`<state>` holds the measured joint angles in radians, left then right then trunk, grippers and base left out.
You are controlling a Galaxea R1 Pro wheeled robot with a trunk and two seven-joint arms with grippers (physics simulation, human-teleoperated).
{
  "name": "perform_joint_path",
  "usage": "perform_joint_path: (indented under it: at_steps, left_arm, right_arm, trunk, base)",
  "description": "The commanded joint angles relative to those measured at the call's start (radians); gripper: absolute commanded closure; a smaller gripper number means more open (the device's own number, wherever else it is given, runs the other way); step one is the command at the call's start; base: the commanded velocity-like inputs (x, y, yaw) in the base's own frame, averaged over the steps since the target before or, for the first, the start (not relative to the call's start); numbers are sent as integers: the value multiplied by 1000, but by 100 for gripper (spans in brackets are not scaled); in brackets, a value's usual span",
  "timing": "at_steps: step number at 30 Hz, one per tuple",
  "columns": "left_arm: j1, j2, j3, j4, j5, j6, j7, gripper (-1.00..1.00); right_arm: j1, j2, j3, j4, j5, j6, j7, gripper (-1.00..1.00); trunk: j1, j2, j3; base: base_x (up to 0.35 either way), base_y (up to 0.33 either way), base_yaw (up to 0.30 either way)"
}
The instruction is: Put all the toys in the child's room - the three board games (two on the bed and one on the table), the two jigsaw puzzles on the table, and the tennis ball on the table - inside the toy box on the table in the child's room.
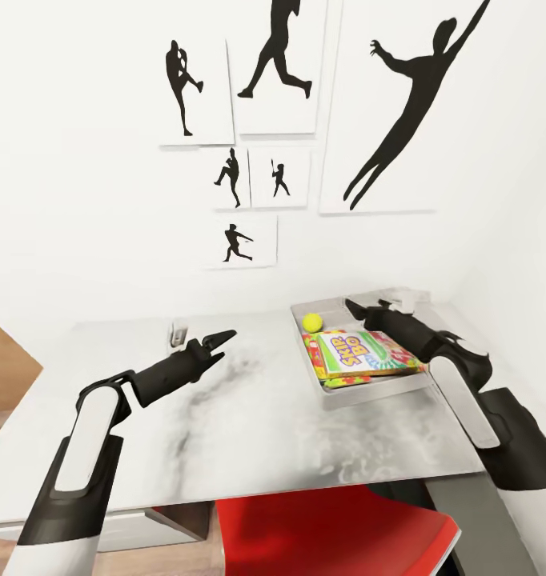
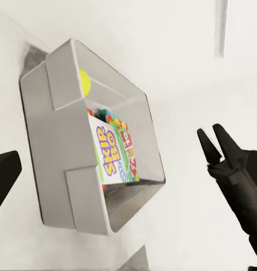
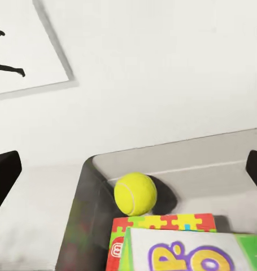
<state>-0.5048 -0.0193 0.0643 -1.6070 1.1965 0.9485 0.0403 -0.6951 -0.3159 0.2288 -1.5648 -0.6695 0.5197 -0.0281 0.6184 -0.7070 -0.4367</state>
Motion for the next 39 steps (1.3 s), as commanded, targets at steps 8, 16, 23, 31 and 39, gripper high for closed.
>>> perform_joint_path:
  at_steps: [8,16,23,31,39]
  left_arm:
    - [4,3,-1,0,-3,13,-40,-100]
    - [7,4,3,3,-5,13,-35,-100]
    - [14,15,4,4,-6,12,-38,-100]
    - [18,17,9,5,-6,10,-42,-100]
    - [18,18,9,5,-5,10,-44,-100]
  right_arm:
    - [39,-17,-56,-51,-4,49,-5,-100]
    - [37,-14,-87,-54,-4,70,-10,-100]
    - [37,-13,-89,-55,-4,71,-10,-100]
    - [37,-15,-106,-55,-3,71,-10,-100]
    - [38,-17,-166,-55,-3,75,-10,-100]
  trunk:
    - [0,-1,-1]
    - [0,-1,4]
    - [0,-1,15]
    - [0,-1,28]
    - [0,-1,42]
  base:
    - [-107,0,0]
    - [-194,46,0]
    - [-22,13,0]
    - [-131,10,0]
    - [-263,160,-19]
